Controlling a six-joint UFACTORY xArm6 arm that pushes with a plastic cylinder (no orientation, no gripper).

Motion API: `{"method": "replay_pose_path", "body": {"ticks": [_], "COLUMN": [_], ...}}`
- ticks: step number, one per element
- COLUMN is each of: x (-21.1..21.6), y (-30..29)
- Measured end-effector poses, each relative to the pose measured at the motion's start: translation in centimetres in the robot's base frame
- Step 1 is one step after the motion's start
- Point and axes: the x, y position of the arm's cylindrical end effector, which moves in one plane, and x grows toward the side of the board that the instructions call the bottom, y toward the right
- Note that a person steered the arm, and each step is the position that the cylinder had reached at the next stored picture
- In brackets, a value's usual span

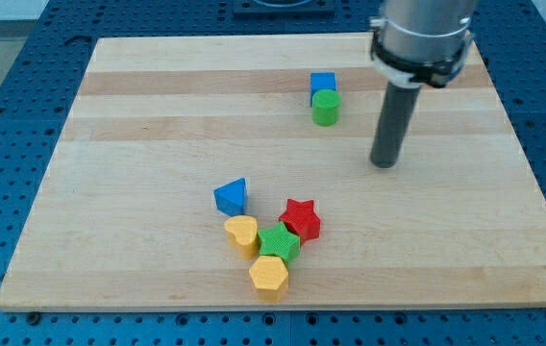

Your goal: Push the blue cube towards the top right of the board

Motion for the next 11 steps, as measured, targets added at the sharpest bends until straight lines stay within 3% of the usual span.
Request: {"method": "replay_pose_path", "body": {"ticks": [2, 4, 5, 6, 11], "x": [-1.4, -6.2, -10.0, -10.1, -14.1], "y": [-12.2, -15.1, -12.6, -12.6, 0.2]}}
